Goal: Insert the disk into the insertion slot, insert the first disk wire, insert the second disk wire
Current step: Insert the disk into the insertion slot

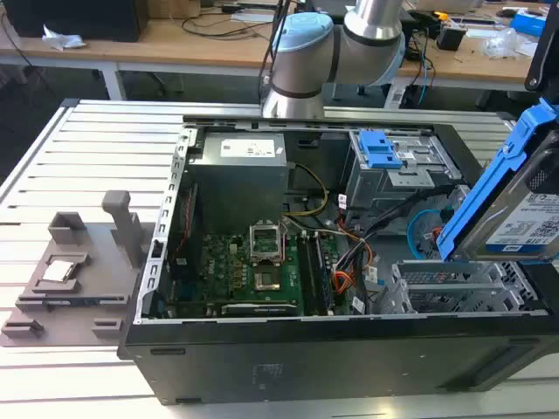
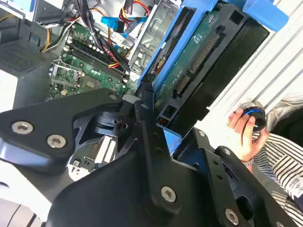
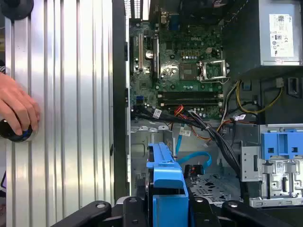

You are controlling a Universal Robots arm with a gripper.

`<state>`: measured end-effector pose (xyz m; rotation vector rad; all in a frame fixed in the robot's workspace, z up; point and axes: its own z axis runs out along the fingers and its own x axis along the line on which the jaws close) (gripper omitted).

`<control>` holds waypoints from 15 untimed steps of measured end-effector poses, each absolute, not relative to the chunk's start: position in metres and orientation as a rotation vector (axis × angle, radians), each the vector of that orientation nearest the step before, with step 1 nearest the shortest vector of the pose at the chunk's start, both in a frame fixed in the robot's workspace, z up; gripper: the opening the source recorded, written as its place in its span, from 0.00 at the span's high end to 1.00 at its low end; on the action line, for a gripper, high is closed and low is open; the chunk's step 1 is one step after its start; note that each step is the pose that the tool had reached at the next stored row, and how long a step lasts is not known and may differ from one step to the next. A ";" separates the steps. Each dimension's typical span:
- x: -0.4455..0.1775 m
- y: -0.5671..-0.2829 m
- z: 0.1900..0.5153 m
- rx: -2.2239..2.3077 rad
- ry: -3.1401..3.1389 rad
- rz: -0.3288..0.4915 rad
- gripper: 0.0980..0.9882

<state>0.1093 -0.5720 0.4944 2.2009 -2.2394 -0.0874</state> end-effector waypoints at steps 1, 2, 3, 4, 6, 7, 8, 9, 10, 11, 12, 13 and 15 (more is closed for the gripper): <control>0.108 -0.572 0.494 2.201 -2.239 -0.087 0.70; 0.107 -0.572 0.493 2.201 -2.239 -0.087 0.70; 0.106 -0.572 0.492 2.201 -2.239 -0.087 0.70; 0.106 -0.572 0.491 2.201 -2.239 -0.087 0.70; 0.105 -0.572 0.489 2.201 -2.239 -0.087 0.70; 0.105 -0.572 0.488 2.201 -2.239 -0.087 0.70; 0.105 -0.572 0.487 2.201 -2.239 -0.087 0.70; 0.105 -0.572 0.486 2.201 -2.239 -0.087 0.70; 0.105 -0.572 0.485 2.201 -2.239 -0.087 0.70; 0.105 -0.572 0.484 2.201 -2.239 -0.087 0.70; 0.105 -0.572 0.482 2.201 -2.239 -0.087 0.70; 0.105 -0.572 0.481 2.201 -2.239 -0.087 0.70; 0.105 -0.572 0.479 2.201 -2.239 -0.087 0.70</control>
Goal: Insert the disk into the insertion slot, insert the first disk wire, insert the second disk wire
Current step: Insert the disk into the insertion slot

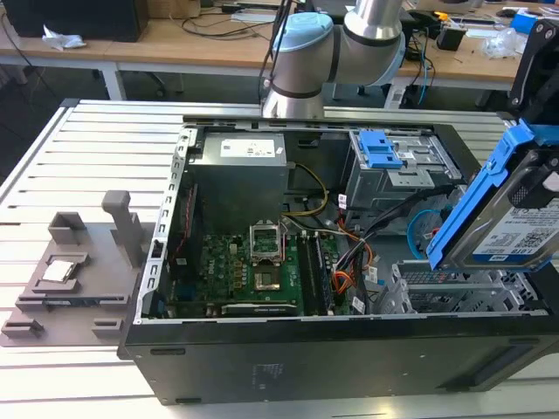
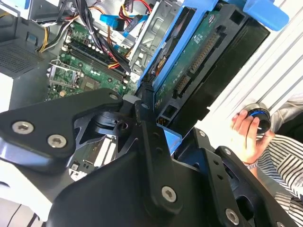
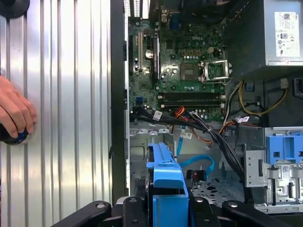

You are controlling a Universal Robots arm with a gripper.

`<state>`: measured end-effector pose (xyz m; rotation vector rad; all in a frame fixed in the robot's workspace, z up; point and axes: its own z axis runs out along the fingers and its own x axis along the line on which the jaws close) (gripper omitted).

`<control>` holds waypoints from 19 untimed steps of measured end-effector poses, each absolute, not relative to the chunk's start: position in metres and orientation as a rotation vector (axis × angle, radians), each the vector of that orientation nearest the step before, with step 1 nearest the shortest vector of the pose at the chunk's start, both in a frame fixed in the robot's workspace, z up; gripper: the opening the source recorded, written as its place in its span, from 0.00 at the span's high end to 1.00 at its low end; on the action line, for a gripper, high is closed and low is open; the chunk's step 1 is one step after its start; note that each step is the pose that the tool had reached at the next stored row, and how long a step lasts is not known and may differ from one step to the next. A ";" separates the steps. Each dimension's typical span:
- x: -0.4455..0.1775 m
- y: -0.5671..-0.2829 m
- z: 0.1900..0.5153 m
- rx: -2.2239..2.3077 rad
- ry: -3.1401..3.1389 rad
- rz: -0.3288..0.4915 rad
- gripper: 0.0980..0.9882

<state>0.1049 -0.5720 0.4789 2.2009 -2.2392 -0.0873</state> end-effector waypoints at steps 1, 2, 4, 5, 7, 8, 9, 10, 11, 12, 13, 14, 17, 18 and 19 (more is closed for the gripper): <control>0.105 -0.572 0.477 2.201 -2.239 -0.087 0.70; 0.105 -0.572 0.476 2.201 -2.239 -0.087 0.70; 0.105 -0.572 0.474 2.201 -2.239 -0.087 0.70; 0.105 -0.572 0.473 2.201 -2.239 -0.087 0.70; 0.105 -0.572 0.471 2.201 -2.239 -0.087 0.70; 0.105 -0.572 0.471 2.201 -2.239 -0.087 0.70; 0.105 -0.572 0.470 2.201 -2.239 -0.087 0.70; 0.105 -0.572 0.469 2.201 -2.239 -0.087 0.70; 0.105 -0.572 0.468 2.201 -2.239 -0.087 0.70; 0.105 -0.572 0.467 2.201 -2.239 -0.087 0.70; 0.105 -0.572 0.467 2.201 -2.239 -0.087 0.70; 0.105 -0.572 0.466 2.201 -2.239 -0.087 0.70; 0.105 -0.572 0.464 2.201 -2.239 -0.087 0.70; 0.105 -0.572 0.463 2.201 -2.239 -0.087 0.70; 0.105 -0.572 0.463 2.201 -2.239 -0.087 0.70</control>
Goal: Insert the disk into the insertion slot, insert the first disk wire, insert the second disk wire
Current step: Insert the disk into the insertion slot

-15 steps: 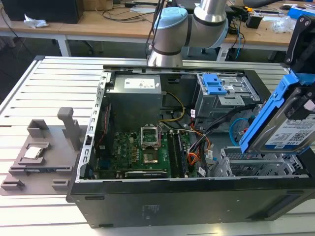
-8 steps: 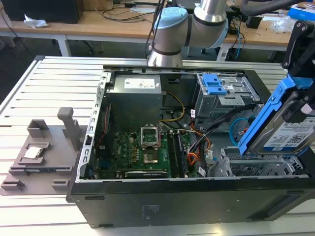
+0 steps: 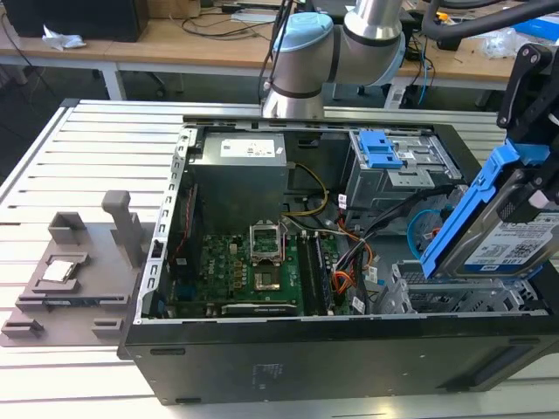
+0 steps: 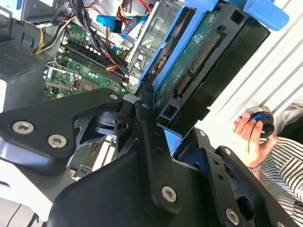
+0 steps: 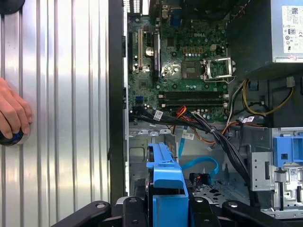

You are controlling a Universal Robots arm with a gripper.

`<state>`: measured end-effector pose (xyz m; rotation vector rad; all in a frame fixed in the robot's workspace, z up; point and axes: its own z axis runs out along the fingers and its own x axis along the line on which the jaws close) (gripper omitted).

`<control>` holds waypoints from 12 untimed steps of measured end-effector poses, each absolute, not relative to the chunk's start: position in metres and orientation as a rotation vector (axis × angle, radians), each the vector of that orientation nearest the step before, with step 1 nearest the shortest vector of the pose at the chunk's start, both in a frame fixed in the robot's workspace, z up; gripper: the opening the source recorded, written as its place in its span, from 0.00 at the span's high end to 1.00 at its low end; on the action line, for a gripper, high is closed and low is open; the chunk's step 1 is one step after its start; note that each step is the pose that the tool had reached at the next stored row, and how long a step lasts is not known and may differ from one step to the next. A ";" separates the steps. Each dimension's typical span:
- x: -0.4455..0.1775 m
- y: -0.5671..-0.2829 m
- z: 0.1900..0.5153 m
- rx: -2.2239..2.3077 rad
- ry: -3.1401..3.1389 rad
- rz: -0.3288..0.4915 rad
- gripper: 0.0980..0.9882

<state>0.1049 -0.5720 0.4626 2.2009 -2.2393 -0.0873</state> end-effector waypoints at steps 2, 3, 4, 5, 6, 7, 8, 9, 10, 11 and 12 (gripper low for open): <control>0.105 -0.572 0.461 2.201 -2.239 -0.087 0.70; 0.105 -0.572 0.460 2.201 -2.239 -0.087 0.70; 0.105 -0.572 0.458 2.201 -2.239 -0.087 0.70; 0.105 -0.572 0.458 2.201 -2.239 -0.087 0.70; 0.105 -0.572 0.457 2.201 -2.239 -0.087 0.70; 0.105 -0.572 0.456 2.201 -2.239 -0.087 0.70; 0.105 -0.572 0.456 2.201 -2.239 -0.087 0.70; 0.105 -0.572 0.455 2.201 -2.239 -0.087 0.70; 0.105 -0.572 0.453 2.201 -2.239 -0.087 0.70; 0.105 -0.572 0.453 2.201 -2.239 -0.087 0.70; 0.105 -0.572 0.452 2.201 -2.239 -0.087 0.70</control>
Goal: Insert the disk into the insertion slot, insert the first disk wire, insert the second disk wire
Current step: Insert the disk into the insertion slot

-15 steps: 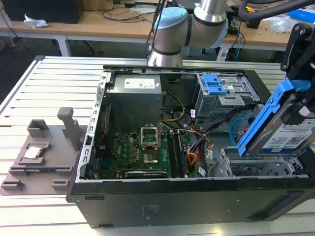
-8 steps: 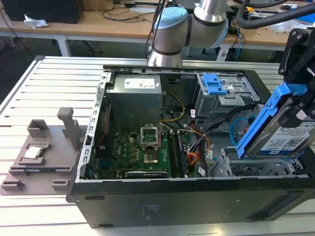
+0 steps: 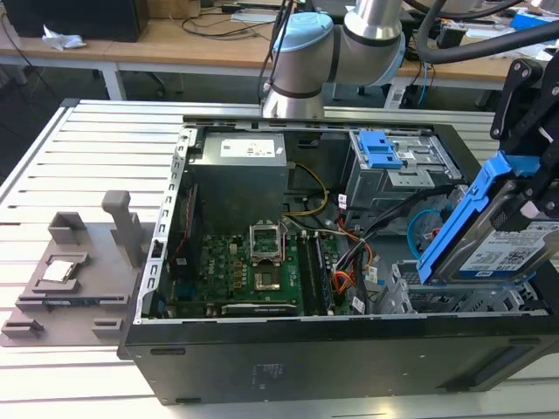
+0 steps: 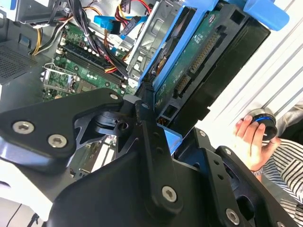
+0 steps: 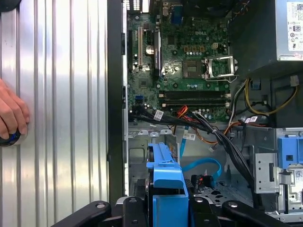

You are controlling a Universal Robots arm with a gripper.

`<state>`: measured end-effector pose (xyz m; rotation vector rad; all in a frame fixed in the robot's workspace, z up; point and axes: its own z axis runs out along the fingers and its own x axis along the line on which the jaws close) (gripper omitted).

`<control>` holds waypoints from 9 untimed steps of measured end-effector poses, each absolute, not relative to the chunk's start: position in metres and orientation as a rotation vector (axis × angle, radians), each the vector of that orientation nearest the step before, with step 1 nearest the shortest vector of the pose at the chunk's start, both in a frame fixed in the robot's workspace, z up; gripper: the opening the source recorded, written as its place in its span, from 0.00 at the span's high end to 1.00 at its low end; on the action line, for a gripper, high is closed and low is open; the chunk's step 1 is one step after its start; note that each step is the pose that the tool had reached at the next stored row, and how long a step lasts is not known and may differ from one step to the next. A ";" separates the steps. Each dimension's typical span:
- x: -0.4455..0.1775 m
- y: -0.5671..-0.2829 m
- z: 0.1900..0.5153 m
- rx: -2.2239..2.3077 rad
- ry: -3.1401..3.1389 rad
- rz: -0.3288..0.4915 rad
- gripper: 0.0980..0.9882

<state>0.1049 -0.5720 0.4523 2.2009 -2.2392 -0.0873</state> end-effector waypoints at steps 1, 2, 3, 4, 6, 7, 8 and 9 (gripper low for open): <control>0.105 -0.572 0.452 2.201 -2.239 -0.087 0.70; 0.105 -0.572 0.451 2.201 -2.239 -0.087 0.70; 0.105 -0.572 0.450 2.201 -2.239 -0.087 0.70; 0.105 -0.572 0.450 2.201 -2.239 -0.087 0.70; 0.105 -0.572 0.447 2.201 -2.239 -0.087 0.70; 0.105 -0.572 0.445 2.201 -2.239 -0.087 0.70; 0.105 -0.572 0.444 2.201 -2.239 -0.087 0.70; 0.105 -0.572 0.444 2.201 -2.239 -0.087 0.70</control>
